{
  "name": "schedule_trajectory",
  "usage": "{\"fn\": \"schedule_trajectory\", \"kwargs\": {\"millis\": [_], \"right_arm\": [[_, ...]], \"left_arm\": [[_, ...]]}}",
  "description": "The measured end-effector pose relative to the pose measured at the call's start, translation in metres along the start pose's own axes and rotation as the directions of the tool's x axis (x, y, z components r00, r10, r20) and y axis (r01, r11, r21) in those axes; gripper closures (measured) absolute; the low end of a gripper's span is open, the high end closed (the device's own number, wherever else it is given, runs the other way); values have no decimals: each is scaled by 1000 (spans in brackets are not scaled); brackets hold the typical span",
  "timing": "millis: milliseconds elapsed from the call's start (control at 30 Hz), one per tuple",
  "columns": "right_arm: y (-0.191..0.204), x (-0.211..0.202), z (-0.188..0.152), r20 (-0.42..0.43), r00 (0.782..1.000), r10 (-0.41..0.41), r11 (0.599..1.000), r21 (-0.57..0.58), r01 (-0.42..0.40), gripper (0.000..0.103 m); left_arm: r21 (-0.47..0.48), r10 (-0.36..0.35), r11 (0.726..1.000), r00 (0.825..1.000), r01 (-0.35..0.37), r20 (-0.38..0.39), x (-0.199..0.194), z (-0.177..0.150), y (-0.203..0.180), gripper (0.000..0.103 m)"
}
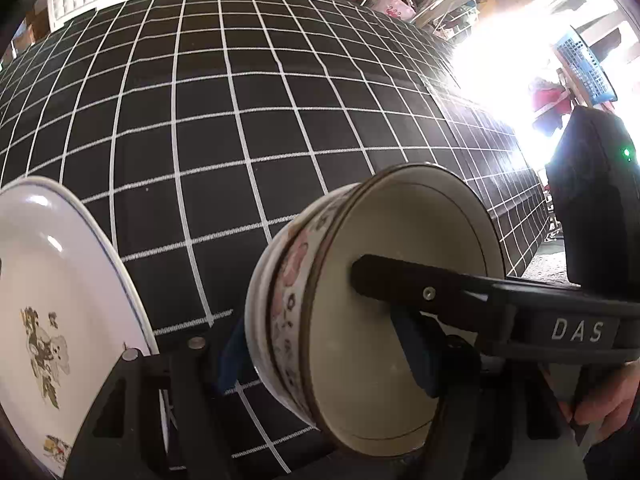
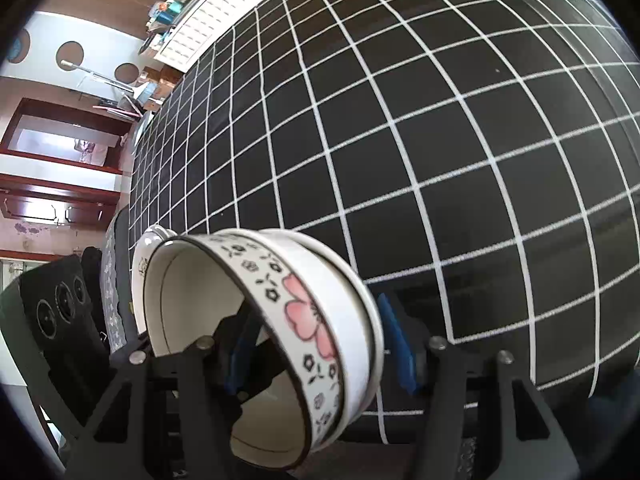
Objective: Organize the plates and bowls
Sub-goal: 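Lift the bowl stack with both tools and carry it over the plate stack, then lower the bowl stack with both tools onto the center of the plates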
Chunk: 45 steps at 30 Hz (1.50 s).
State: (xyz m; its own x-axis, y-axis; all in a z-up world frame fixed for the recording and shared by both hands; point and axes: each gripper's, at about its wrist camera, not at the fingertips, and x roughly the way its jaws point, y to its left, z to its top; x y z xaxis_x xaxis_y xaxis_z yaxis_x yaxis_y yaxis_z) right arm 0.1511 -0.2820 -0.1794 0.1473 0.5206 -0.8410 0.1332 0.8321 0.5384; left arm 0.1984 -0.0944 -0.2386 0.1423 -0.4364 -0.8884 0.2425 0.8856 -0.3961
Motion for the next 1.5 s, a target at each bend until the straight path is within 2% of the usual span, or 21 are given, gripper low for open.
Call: {"fn": "schedule_trajectory", "kwargs": {"millis": [300, 633, 867, 1100, 1233, 1500], "right_arm": [[22, -11, -5, 11, 1000, -26, 999, -42, 27, 45], [67, -22, 0, 20, 1000, -10, 997, -79, 11, 46], [128, -5, 11, 2, 1000, -11, 983, -182, 11, 46], [173, 30, 15, -52, 998, -16, 969, -248, 3, 46], [187, 48, 14, -80, 996, -24, 965, -261, 2, 46], [196, 73, 16, -120, 992, -47, 963, -268, 13, 46]], "left_arm": [[-12, 9, 1000, 1000, -9, 12, -15, -10, 1, 37], [-49, 35, 998, 997, -32, 75, -65, -2, 3, 37], [-153, 68, 987, 989, -48, 132, -111, 9, 50, 37], [-245, 103, 967, 983, -64, 150, -134, 3, 95, 37], [-277, 109, 959, 983, -65, 146, -137, -1, 117, 37], [-313, 107, 948, 986, -62, 129, -130, -19, 129, 37]]}}
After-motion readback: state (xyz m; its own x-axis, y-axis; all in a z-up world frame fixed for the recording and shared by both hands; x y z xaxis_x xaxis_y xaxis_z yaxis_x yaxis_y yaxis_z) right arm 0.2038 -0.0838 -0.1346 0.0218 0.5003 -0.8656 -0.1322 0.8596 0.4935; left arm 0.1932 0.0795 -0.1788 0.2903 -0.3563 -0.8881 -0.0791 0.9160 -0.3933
